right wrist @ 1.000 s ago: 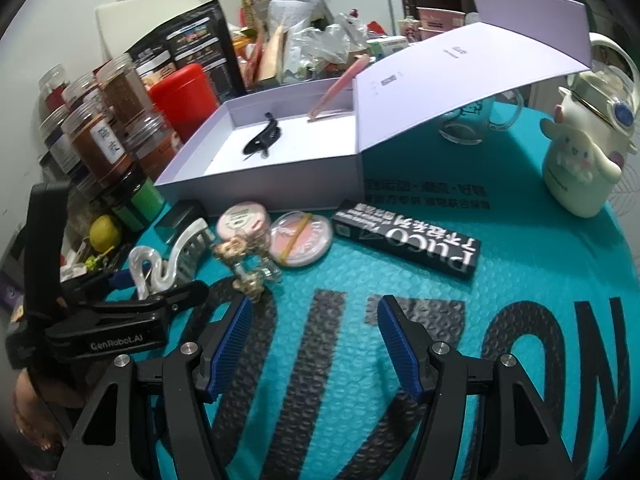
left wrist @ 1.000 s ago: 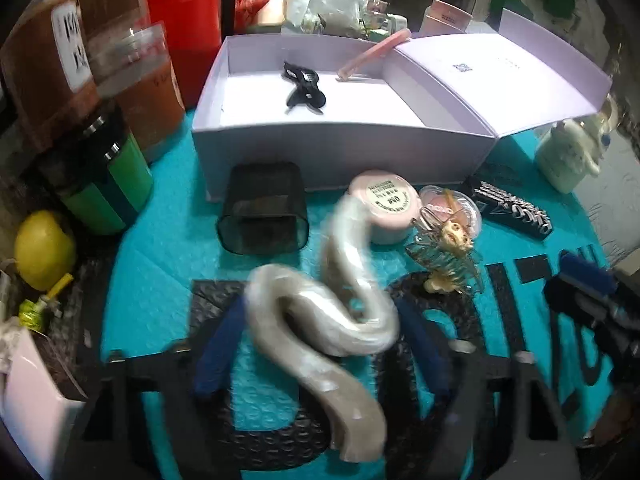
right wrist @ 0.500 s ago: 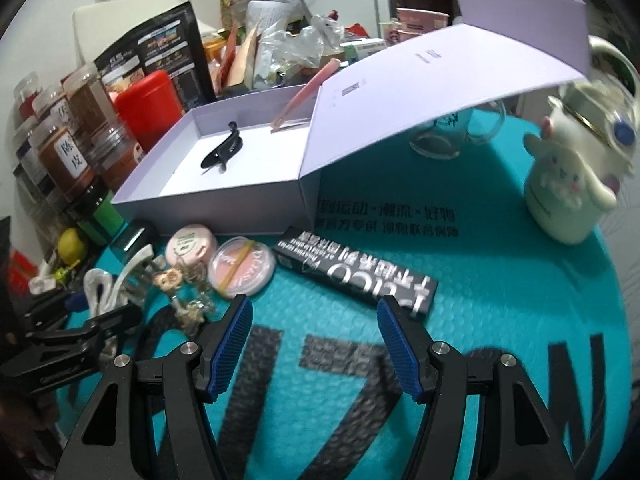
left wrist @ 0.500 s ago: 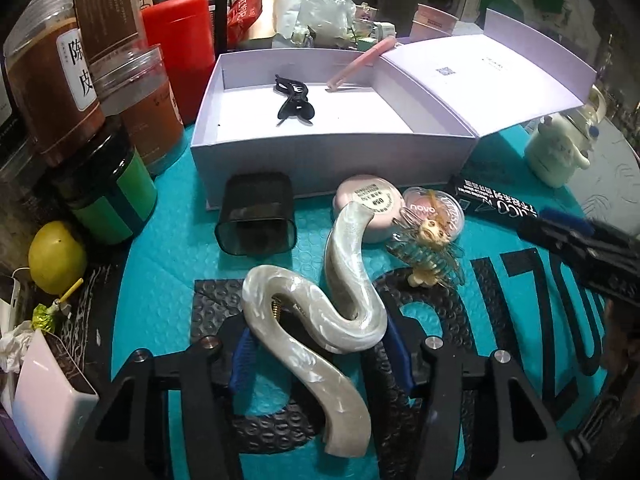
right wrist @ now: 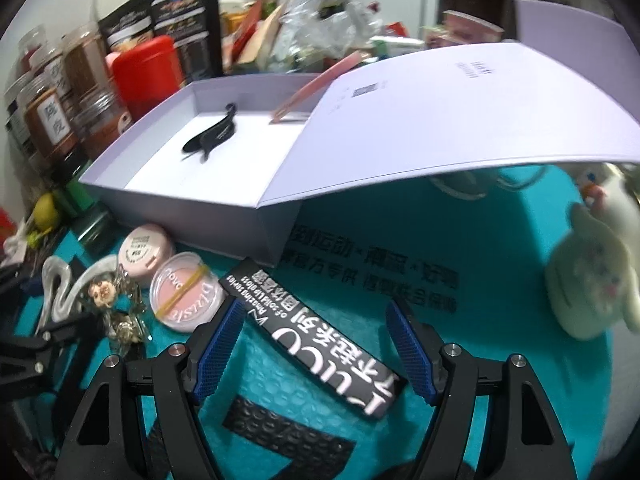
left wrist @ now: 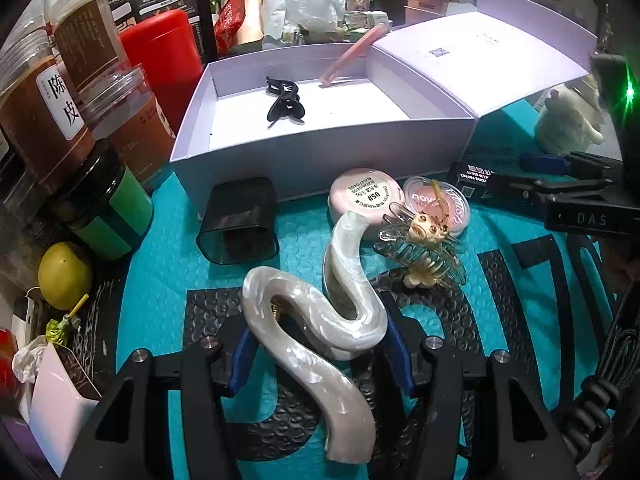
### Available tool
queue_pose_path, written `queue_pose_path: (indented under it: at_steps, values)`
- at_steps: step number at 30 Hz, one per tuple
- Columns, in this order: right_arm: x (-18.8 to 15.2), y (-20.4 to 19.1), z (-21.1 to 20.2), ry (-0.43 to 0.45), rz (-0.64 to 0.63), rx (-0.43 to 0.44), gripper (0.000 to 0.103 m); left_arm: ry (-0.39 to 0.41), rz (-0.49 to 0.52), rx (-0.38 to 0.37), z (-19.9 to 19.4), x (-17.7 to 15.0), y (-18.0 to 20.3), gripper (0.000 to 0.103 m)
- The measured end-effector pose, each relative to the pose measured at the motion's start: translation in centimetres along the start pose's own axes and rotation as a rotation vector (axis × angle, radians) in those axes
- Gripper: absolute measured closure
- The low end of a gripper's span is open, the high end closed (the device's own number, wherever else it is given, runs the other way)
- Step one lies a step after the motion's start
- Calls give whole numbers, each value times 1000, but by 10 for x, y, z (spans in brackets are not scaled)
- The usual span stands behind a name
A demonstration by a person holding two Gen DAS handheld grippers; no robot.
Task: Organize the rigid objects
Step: 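Grasp the black PUCO box with the right gripper while left gripper holds white clip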
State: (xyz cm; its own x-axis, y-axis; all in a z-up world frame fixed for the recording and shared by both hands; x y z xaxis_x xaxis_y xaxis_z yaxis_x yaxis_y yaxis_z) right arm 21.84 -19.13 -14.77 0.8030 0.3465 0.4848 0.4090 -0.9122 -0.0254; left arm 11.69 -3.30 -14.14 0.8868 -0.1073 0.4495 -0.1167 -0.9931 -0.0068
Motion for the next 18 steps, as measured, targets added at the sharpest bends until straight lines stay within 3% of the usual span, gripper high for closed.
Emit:
queue_pose_path:
  at_steps: [3, 6, 9, 11, 12, 18]
  values:
    - [0, -2, 8, -38, -51, 62, 29, -3, -4, 11, 0, 0, 2, 48]
    - [-3, -2, 14, -64, -67, 58, 30, -5, -3, 22, 1, 0, 2, 48]
    - [-6, -4, 11, -61, -81, 10, 55, -2, 15, 38, 2, -2, 4, 48]
    - [-9, -5, 8, -69, -61, 62, 66, 1, 19, 37, 1, -3, 3, 48]
    - [-11, -5, 6, -73, -53, 74, 78, 1, 16, 32, 1, -3, 3, 48]
    - [-22, -11, -1, -69, -37, 50, 78, 11, 6, 34, 0, -7, 0, 48]
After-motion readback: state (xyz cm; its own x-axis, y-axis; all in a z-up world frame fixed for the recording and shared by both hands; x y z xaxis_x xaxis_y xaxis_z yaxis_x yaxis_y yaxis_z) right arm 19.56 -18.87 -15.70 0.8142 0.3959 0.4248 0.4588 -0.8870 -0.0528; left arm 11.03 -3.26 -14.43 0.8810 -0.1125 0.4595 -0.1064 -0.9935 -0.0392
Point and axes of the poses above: each gripper's, at about its wrist camera, not at the fingertips, and z roughly the way its jaws point, y to its right, x to its top, the point moved 5 cm from there along z, roughly the way its jaws point, and after that the axes turned 7 degrees about -y, right-handed, at the moved point
